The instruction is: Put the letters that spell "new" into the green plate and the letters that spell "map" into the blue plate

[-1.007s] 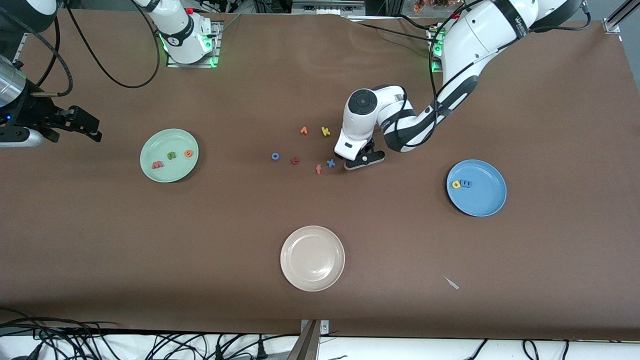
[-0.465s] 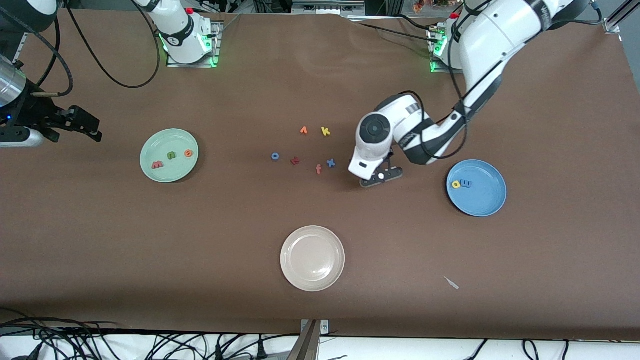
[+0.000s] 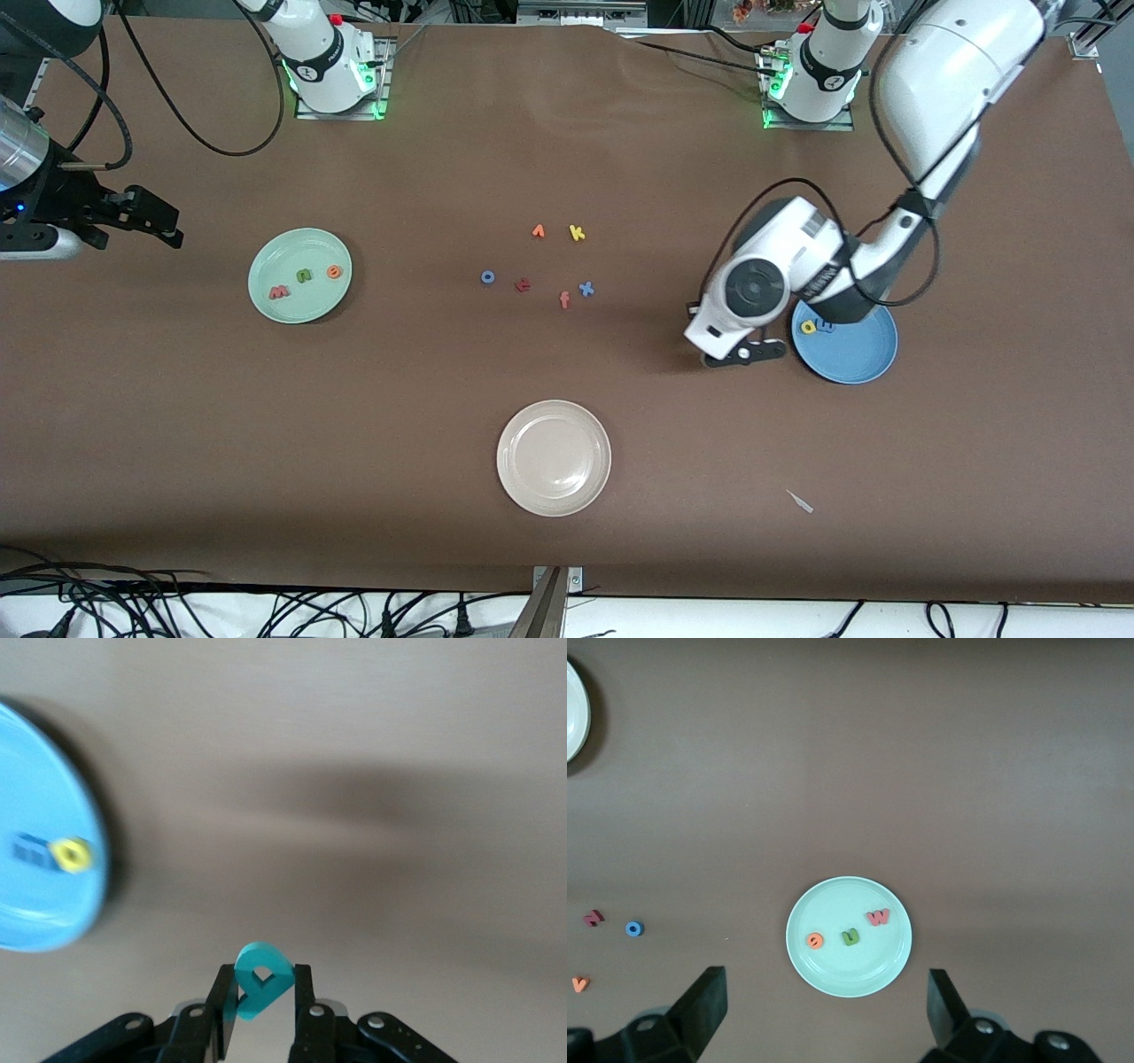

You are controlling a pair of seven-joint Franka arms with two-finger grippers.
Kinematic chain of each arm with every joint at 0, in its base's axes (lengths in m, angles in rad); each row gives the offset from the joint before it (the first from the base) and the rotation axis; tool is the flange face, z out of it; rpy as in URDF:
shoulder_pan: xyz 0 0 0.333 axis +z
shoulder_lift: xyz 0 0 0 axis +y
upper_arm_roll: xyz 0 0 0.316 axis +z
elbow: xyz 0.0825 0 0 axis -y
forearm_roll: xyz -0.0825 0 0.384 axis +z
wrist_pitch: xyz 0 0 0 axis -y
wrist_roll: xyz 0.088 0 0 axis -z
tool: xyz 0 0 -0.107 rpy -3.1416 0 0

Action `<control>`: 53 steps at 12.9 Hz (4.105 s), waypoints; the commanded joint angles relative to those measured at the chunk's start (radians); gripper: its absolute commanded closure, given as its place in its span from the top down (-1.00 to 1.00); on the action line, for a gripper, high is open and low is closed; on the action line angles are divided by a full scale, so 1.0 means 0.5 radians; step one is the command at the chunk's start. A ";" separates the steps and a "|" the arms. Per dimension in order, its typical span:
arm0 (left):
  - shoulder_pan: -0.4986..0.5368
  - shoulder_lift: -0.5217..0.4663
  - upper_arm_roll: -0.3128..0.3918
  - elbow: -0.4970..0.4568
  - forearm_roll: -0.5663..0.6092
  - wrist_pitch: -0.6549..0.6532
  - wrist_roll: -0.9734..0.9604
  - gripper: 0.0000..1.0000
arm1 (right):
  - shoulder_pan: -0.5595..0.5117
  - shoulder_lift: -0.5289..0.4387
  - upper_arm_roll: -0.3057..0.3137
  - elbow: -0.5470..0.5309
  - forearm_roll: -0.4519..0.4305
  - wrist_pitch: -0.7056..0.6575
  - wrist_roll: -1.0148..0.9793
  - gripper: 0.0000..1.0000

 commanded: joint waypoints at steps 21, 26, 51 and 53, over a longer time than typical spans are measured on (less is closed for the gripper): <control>0.565 -0.127 0.010 0.254 0.202 -0.663 1.234 1.00 | -0.005 -0.017 -0.006 0.019 0.007 -0.075 -0.010 1.00; 0.493 -0.492 0.296 0.276 -0.265 -0.682 1.250 1.00 | -0.005 -0.017 -0.006 0.019 0.007 -0.075 -0.007 1.00; -0.263 -1.244 1.301 0.254 -0.923 -0.479 1.253 1.00 | -0.005 -0.020 -0.009 0.019 0.010 -0.139 -0.007 1.00; -0.266 -1.250 1.292 0.245 -0.923 -0.482 1.253 1.00 | -0.005 -0.020 -0.009 0.019 0.013 -0.142 -0.007 1.00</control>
